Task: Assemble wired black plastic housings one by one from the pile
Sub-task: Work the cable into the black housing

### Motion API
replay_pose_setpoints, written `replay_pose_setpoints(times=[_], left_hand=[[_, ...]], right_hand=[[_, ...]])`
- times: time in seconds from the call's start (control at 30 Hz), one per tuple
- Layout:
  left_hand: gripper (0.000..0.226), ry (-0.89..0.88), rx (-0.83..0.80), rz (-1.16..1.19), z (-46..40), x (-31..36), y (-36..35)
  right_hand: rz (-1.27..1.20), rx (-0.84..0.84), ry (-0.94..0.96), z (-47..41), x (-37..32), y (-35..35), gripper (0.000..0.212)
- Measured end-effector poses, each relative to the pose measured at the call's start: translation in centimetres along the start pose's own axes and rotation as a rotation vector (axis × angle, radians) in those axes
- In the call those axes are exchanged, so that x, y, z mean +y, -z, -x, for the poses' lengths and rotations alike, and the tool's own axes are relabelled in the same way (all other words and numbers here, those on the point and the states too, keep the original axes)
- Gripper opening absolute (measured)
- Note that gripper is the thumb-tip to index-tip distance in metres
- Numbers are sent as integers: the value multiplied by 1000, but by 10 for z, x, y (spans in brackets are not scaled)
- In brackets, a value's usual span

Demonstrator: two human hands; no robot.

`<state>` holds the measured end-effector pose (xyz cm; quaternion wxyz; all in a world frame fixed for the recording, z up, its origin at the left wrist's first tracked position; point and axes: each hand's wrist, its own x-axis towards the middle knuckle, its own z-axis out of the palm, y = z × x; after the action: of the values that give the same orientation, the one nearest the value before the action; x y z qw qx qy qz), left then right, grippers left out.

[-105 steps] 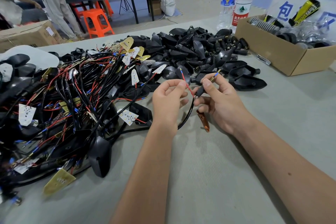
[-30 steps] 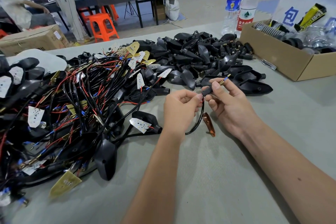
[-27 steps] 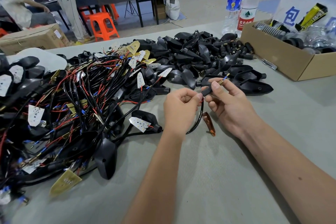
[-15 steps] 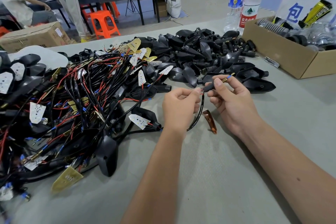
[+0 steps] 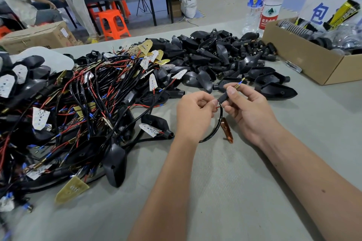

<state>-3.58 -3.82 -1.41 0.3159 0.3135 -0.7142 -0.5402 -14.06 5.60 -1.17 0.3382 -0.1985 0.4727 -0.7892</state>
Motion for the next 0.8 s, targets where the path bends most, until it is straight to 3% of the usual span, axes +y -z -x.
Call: replay_pose_setpoints(times=[0.23, 0.4, 0.5, 0.6, 0.8], left_hand=[[8, 54, 66, 168, 2, 0, 2], [6, 118, 17, 234, 1, 1, 1], [11, 98, 38, 206, 0, 1, 0], [9, 65, 60, 211, 0, 0, -1], [6, 176, 128, 437, 6, -2, -15]], right_hand=[[-142, 29, 49, -1, 1, -1, 6], [-194, -9, 19, -2, 2, 0, 8], [-173, -36, -4, -1, 1, 0, 18], [-150, -41, -21, -1, 0, 1, 13], [15, 30, 72, -1, 2, 0, 13]])
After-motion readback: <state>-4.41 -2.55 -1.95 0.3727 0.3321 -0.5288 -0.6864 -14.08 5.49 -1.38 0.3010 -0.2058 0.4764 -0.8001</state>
